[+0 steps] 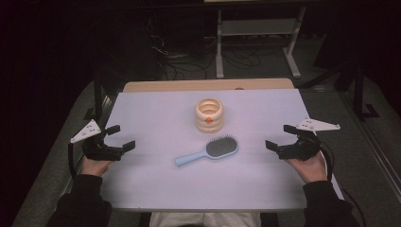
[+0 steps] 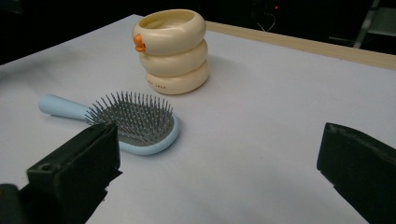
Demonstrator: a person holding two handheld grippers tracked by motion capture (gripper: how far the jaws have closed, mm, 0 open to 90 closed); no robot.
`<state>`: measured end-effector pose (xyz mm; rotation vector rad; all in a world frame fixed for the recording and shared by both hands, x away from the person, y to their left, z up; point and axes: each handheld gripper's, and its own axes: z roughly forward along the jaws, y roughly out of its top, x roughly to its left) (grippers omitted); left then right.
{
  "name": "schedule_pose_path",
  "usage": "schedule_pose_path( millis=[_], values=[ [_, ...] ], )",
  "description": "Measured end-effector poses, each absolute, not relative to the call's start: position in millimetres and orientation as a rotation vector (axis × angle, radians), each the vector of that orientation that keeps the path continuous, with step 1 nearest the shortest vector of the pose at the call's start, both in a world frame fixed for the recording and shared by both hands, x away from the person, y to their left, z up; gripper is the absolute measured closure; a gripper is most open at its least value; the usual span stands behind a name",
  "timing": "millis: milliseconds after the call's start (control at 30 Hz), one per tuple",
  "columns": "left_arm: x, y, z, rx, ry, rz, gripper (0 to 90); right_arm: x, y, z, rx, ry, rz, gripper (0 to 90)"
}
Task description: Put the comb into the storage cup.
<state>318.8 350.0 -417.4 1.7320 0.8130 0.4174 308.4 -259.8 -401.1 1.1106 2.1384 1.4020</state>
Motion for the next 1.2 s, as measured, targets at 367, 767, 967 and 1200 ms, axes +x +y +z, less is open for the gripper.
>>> schedule_pose_path(
  millis=[367,767,967,1200],
  values=[
    [318.0,349.2,-417.4,1.742,0.818,0.405,0.0,307.2,-259.8,-400.6,1.106,2.141,1.411,0.0],
    [314.4,343.9,-407.9,1.780,0.789,0.414,0.0,306.5,-259.6,-400.5,1.101,2.146,1.411,0.0],
    [318.0,337.0,-398.1,1.822,0.762,0.415,0.0,306.3,-259.2,-400.5,1.101,2.149,1.410,0.0],
    [322.4,329.2,-388.9,1.861,0.735,0.408,0.0,306.3,-259.1,-400.6,1.099,2.152,1.410,0.0]
  ],
)
